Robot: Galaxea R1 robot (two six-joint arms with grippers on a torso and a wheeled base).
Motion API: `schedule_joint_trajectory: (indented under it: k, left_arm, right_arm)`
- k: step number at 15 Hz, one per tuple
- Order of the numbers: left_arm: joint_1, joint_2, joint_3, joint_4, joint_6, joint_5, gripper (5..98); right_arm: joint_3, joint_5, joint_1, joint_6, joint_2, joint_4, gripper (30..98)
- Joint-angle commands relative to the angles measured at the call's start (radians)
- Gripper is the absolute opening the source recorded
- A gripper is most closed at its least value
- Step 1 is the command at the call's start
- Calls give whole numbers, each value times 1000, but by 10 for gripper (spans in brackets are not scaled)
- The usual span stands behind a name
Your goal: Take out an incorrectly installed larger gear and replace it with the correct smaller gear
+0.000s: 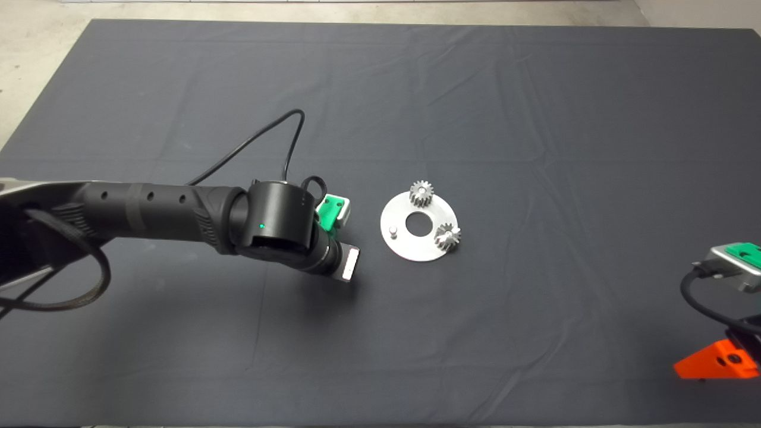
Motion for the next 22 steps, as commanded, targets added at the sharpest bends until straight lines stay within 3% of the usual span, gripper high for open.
schedule_joint_trajectory:
  k: [1, 7, 15, 22]
  left_arm:
    - [-13, 0, -3, 13, 2, 6, 597]
    - [-13, 0, -18, 11, 28, 6, 535]
    - [-12, -1, -15, 10, 30, 6, 409]
    - [-12, 1, -10, 8, 30, 4, 380]
  right_arm:
    - [5, -2, 13, -5, 0, 31, 977]
    - [5, -2, 13, -5, 0, 31, 977]
    - [5, -2, 13, -5, 0, 33, 977]
    - [5, -2, 13, -5, -2, 33, 977]
